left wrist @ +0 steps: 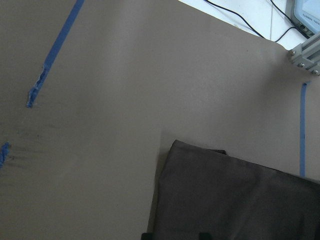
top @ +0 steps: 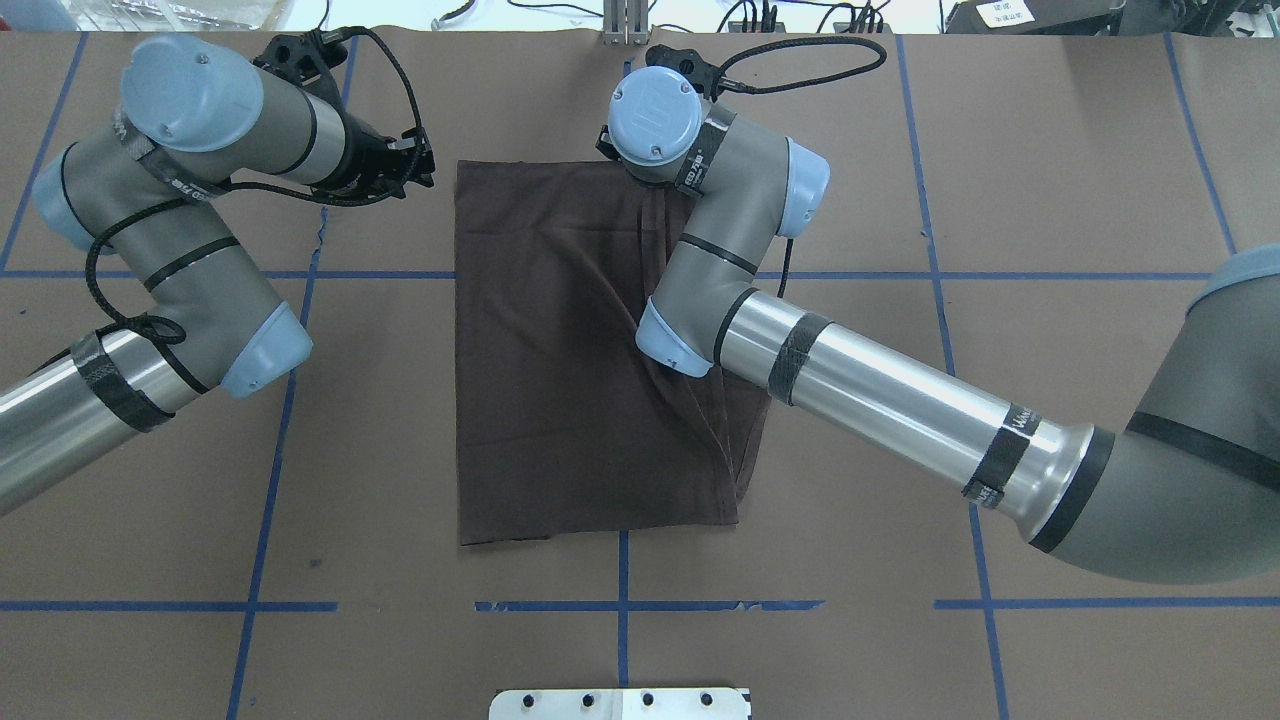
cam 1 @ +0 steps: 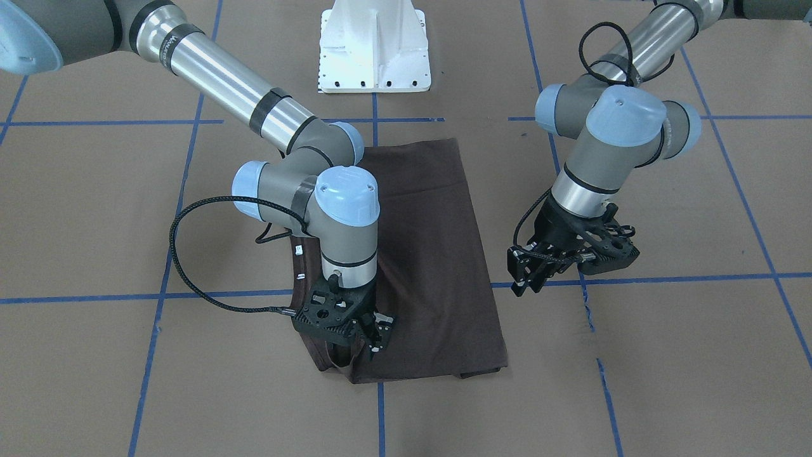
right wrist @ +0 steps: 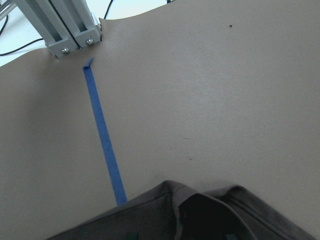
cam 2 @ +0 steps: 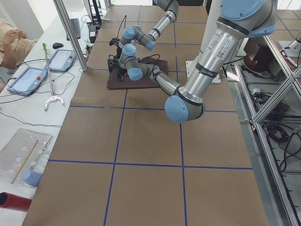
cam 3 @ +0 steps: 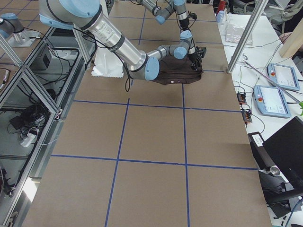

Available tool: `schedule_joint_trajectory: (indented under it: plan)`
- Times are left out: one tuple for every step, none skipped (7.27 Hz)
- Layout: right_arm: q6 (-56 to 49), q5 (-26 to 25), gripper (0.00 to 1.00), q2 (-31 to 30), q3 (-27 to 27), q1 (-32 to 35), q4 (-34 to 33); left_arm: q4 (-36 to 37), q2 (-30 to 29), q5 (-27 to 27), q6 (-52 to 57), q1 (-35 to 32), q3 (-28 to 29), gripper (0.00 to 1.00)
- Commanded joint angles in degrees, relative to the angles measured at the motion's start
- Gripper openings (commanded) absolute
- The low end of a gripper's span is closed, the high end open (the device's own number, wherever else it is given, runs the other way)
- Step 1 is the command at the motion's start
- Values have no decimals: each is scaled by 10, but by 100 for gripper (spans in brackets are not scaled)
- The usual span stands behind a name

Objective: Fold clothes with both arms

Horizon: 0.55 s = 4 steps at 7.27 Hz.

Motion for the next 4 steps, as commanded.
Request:
schedule_joint_trajectory:
  plan:
    - [0,-5,42,2,-12,-3,16,0,1,0,0,1,1,42]
    - [0,-5,16,2,-12,-3,16,0,1,0,0,1,1,42]
    - [-1,-3,0,2,-12,-2,16,0,1,0,0,1,1,42]
    - [-7,0,0,2,-12,-2,16,0,1,0,0,2,2,42]
